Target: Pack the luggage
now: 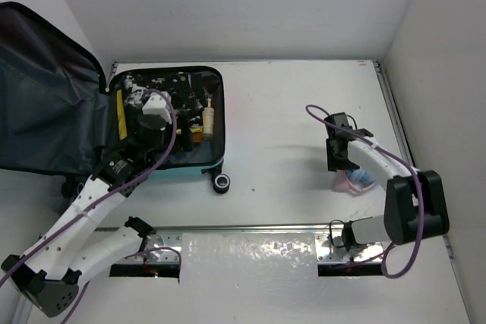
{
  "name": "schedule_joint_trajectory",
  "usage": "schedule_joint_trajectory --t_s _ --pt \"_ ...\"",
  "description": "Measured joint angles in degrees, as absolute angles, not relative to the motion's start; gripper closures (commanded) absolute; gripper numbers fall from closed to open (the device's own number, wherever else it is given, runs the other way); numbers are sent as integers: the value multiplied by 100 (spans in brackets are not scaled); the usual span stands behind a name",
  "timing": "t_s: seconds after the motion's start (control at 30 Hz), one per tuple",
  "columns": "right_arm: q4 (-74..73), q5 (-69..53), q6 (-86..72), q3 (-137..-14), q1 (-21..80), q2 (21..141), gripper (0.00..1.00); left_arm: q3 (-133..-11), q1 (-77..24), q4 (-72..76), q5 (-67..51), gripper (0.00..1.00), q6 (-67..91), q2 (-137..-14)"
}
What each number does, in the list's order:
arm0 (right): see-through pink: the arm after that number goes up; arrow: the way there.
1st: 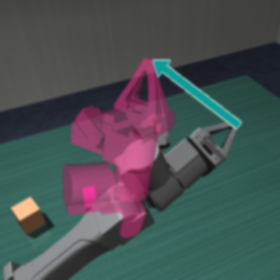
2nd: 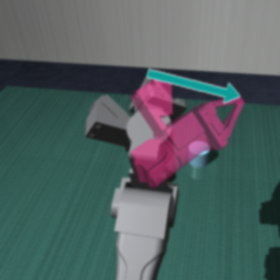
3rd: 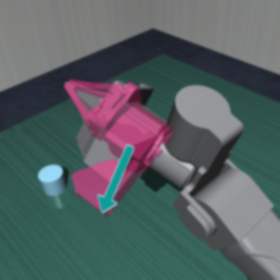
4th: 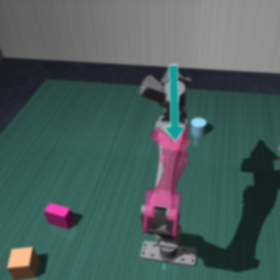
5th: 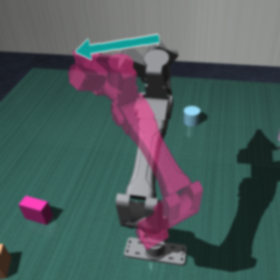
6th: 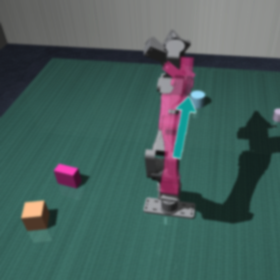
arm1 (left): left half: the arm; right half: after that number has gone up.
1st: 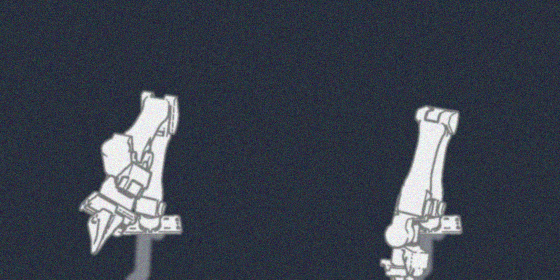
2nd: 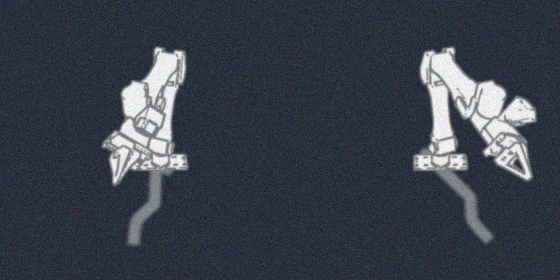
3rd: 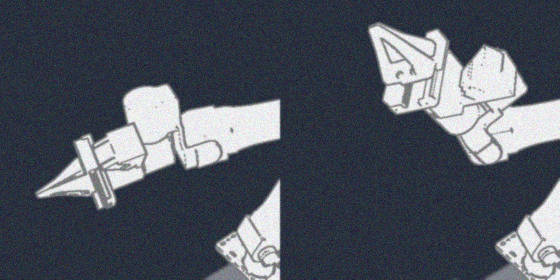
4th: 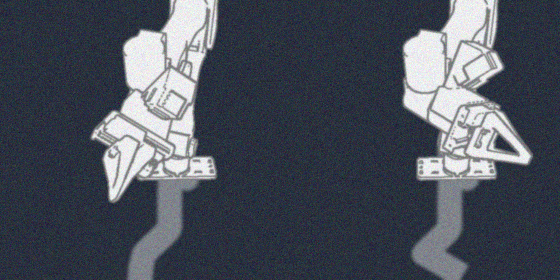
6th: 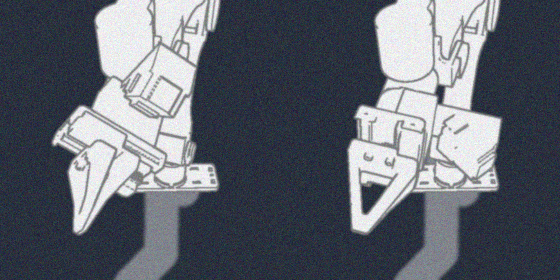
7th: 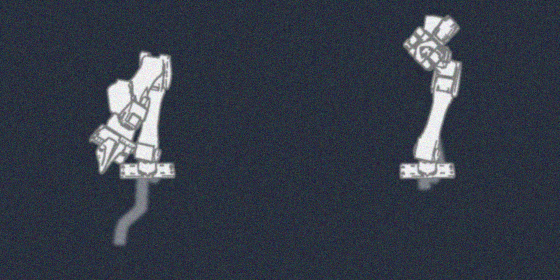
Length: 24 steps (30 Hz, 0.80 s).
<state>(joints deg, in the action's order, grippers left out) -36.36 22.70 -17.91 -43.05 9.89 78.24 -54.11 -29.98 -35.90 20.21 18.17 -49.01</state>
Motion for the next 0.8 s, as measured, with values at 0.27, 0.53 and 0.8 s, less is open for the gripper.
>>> schedule_joint_trajectory --t_s 0.27,0.53,0.8 --pt "-2724 2414 -1822 -4305 1048 8565 72 -4805 -2995 -3577 2051 17 1568 -4619" --pt "-2550 2397 -1841 -4239 1105 8665 60 -4711 -2995 -3450 1811 17 1496 -4595" --pt "-2912 2744 -1909 -5142 1151 8831 59 -4676 -2995 -3385 1743 15 1483 -4484"
